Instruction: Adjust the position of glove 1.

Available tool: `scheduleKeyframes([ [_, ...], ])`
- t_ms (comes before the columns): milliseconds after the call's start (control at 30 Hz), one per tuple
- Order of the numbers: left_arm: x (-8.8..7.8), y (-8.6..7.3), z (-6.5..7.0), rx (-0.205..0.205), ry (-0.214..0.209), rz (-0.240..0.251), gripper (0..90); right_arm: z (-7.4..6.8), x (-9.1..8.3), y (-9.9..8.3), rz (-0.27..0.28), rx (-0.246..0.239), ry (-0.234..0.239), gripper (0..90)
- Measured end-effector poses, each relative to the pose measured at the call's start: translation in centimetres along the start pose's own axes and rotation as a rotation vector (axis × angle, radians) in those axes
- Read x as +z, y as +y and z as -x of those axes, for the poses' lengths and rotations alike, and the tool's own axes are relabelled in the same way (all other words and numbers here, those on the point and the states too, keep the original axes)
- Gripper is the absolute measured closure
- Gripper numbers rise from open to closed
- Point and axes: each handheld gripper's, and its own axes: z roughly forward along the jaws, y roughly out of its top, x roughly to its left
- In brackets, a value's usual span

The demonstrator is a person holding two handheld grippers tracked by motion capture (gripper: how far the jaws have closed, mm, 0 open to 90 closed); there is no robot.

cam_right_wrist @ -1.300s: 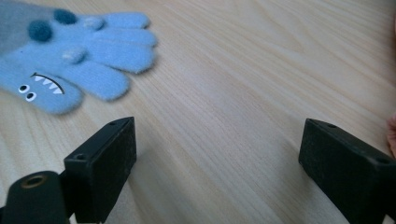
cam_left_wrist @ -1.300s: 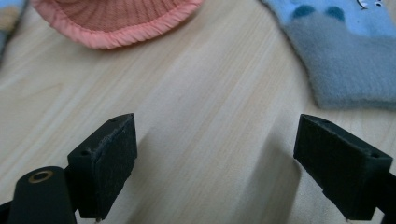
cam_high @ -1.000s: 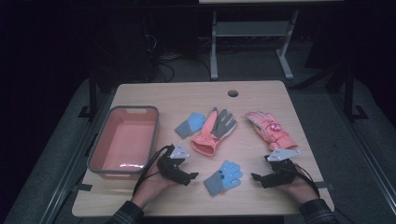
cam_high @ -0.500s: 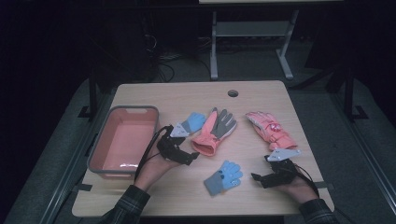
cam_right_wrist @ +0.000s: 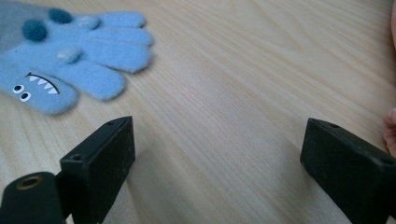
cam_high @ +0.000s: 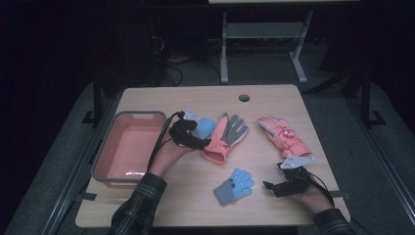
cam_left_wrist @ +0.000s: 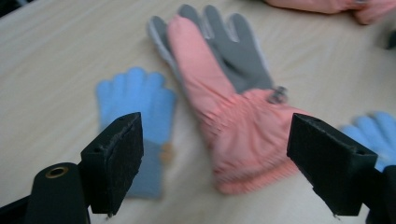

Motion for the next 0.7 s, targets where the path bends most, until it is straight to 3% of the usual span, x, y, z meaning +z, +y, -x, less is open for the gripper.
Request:
scheduleKeyframes([
  [133, 0.8, 0.6, -1.1, -0.030, 0.011, 0.020, 24.0, 0.0, 0.0, 0.0, 0.002, 0.000, 0.000, 9.3],
  [300, 2.1, 1.1, -2.1, -0.032, 0.032, -0.001, 33.8, 0.0, 0.0, 0.0, 0.001, 0.000, 0.000, 9.3],
  [400, 2.9, 1.0, -2.7, -0.057, 0.042, -0.011, 41.1, 0.0, 0.0, 0.0, 0.001, 0.001, 0.000, 9.4],
  [467, 3.7, 0.8, -3.2, -0.090, 0.030, -0.030, 42.8, 0.0, 0.0, 0.0, 0.001, 0.000, 0.000, 9.4],
  [700, 5.6, 0.2, -3.9, -0.101, 0.064, -0.067, 47.1, 0.0, 0.0, 0.0, 0.001, 0.000, 0.000, 9.3],
])
